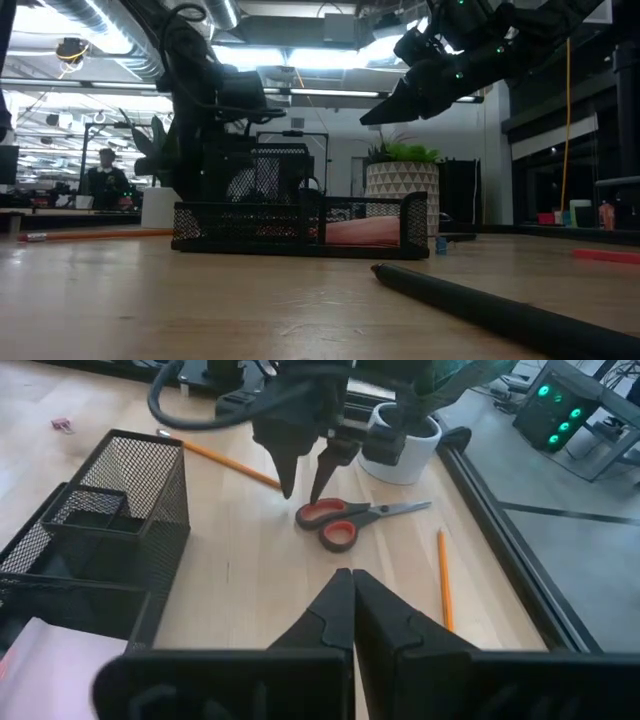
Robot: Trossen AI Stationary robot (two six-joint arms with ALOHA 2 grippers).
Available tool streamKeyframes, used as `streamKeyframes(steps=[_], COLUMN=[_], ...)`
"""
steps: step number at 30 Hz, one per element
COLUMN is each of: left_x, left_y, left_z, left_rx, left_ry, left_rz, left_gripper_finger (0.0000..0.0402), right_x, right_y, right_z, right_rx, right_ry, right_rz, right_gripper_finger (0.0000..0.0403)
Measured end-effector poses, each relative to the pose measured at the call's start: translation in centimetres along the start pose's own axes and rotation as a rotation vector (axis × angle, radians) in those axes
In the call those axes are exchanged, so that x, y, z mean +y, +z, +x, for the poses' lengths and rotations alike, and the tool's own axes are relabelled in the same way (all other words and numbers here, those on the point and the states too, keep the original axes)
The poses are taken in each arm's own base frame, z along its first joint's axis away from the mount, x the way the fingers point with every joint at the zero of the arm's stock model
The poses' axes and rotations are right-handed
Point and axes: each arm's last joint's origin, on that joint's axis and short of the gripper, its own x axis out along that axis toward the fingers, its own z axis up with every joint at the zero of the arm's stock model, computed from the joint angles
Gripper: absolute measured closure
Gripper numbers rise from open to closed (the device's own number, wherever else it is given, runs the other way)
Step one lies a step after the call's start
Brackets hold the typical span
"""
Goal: Pick and place office supplies into organizer
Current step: Put the black scissor into the desk organizer
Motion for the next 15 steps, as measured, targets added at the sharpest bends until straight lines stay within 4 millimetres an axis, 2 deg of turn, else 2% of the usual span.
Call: streamKeyframes(steps=[7, 15], left_x=[0.1, 0.2], left_y=[0.0, -0.1], left_z=[1.5, 1.6], left_rx=[0.030, 0.000], left_ry=[-0.035, -0.062], left_rz=[0.034, 0.019], left_gripper_finger=[0.0272, 0.0273], right_x=[0.0, 0.1], right_y=[0.0, 0.0], right_z=[0.0, 0.0], right_rx=[0.000, -0.004], right_ry=[0.000, 0.018], right_rz=[0.000, 0.001], right_gripper_finger=[0.0398, 0.0398])
